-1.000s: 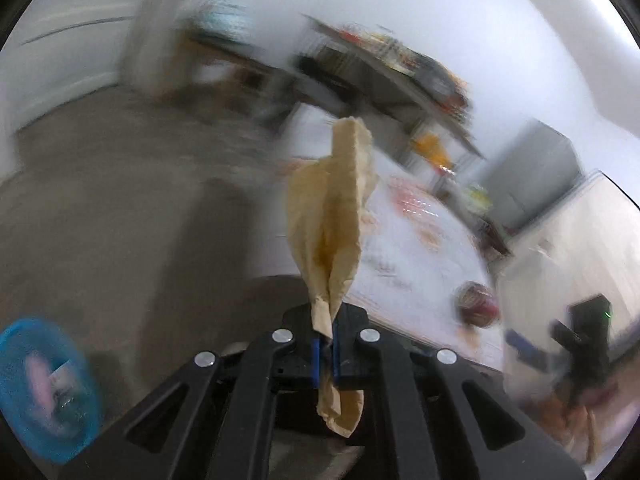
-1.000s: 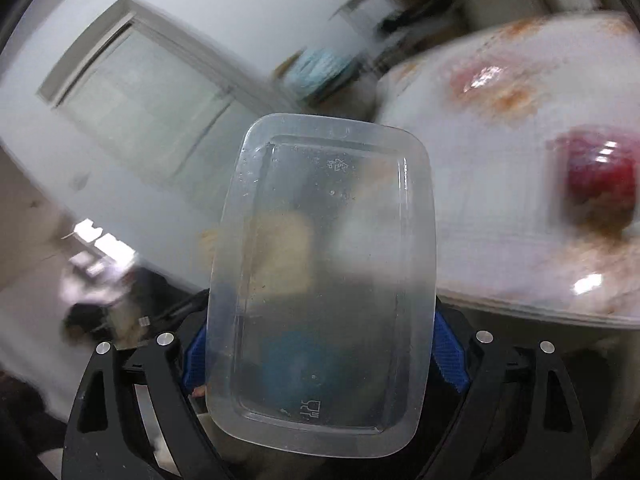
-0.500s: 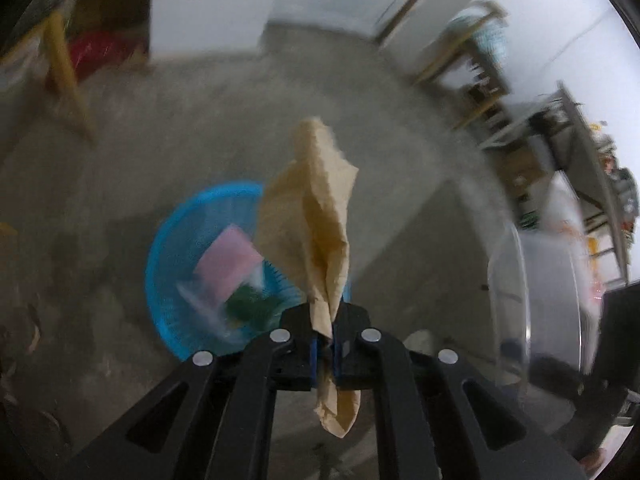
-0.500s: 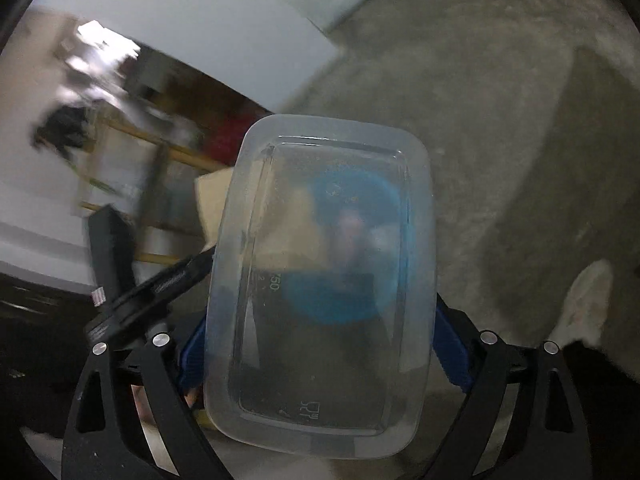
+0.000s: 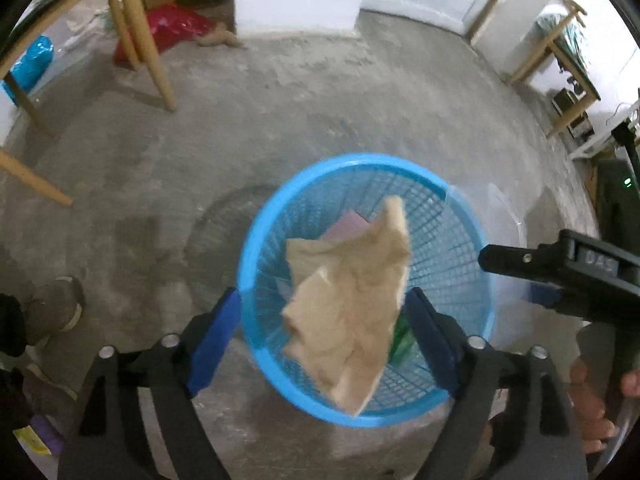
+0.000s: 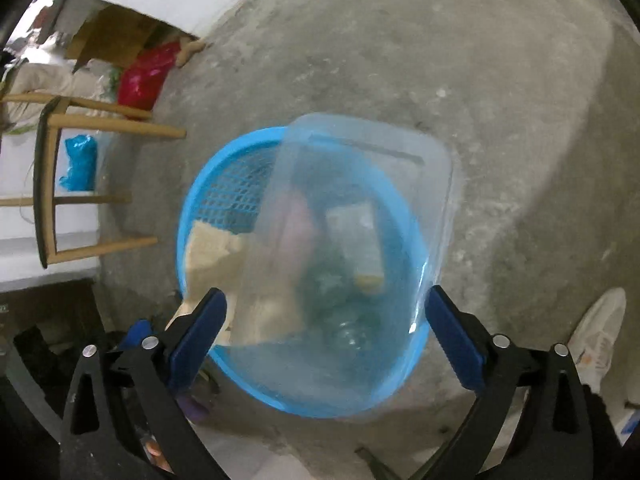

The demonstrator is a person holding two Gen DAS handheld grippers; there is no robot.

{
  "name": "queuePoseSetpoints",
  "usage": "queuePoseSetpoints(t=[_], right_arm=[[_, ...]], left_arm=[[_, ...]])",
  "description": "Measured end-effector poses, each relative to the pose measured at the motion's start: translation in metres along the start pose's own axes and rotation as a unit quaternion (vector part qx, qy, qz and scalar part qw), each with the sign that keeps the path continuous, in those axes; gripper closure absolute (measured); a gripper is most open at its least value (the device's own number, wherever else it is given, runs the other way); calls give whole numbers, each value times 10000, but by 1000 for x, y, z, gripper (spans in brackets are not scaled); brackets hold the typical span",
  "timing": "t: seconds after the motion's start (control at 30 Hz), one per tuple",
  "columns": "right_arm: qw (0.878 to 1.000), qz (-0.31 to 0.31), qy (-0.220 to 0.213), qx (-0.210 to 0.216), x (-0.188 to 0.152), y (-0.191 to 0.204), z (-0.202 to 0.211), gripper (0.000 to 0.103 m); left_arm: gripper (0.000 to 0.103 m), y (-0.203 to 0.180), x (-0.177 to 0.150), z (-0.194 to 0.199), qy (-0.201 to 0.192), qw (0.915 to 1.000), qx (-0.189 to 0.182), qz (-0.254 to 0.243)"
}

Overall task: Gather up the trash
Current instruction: 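Carry the cloth and container to the blue basket and release both, then move both open grippers back to the table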

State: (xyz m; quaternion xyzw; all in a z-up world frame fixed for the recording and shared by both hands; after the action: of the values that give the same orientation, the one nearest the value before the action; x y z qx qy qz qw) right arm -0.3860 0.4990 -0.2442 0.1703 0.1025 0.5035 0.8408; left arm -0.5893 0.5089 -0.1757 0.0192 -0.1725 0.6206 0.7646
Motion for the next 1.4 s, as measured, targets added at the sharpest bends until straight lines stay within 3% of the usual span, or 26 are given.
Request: queuePoseSetpoints(t=[0.1,0.27,0.4,0.57,0.67,0.77,0.83,0.87,0.97,1.0,1.07,1.17,1.23,1.27,1.3,1.4], right_arm=[[9998,148,98,46,-5,16,-6,8],[9979,436,248,412,-18,33,-2,8],[9959,240,-155,853,-23,24,51,8],[9865,156,-1089,1214,-48,-2,160,8],[9778,134,-1774,1105,-82,-20,228,8],[9700,48,-2162,1112,-128,-46,280,8],[9642,-37,-2507,865,-169,-68,318,8],[9607,-67,-2678,722,-189,-79,333,8],[9428,-384,-3305,207,-273,-117,387,8],[9323,-633,-3560,-11,-306,-133,406,8],[9182,-1012,-3823,-222,-355,-159,431,8],[8844,-1912,-4094,-1169,-418,-206,463,8],[8571,-2361,-4066,-2108,-444,-241,480,8],[8500,-2456,-3971,-2439,-447,-252,483,8],[8460,-2403,-3845,-2807,-449,-263,486,8],[8594,-1343,-3189,-3764,-433,-287,479,8]], left_arm=[[10,2,1,8,-25,9999,-43,-112],[10,-6,1,26,-103,9994,-331,-28],[10,-23,6,49,-297,9983,-487,-139],[9,-66,10,57,-514,9935,-489,-886],[9,-100,23,26,-403,9896,-642,-1222],[11,-133,39,-21,-323,9831,-368,-1766],[26,-142,42,-48,-93,9819,84,-1889],[38,-145,42,-51,17,9836,138,-1800],[39,-168,28,-23,60,9885,-629,-1373],[37,-178,23,-12,10,9872,-715,-1427],[37,-228,1,26,-291,9732,-844,-2120],[32,-298,-35,75,-501,9467,-1278,-2914],[29,-360,-65,114,-546,9157,-1841,-3530],[26,-385,-79,130,-581,8993,-2016,-3837],[22,-415,-96,150,-615,8768,-2249,-4206],[10,-491,-141,197,-591,8113,-2936,-5020]])
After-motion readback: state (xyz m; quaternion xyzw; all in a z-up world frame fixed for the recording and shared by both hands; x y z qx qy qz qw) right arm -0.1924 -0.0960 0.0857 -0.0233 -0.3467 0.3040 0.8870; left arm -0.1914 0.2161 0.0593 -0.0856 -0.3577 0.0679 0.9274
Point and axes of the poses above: each gripper's, at about its wrist camera, not at the fingertips, and z roughly against the way its jaws point, y to its left, x to its top, the point moved 4 cm from there along -z, roughly the way its jaws point, and after that the axes turned 5 degrees about z, right-handed, at the moved point
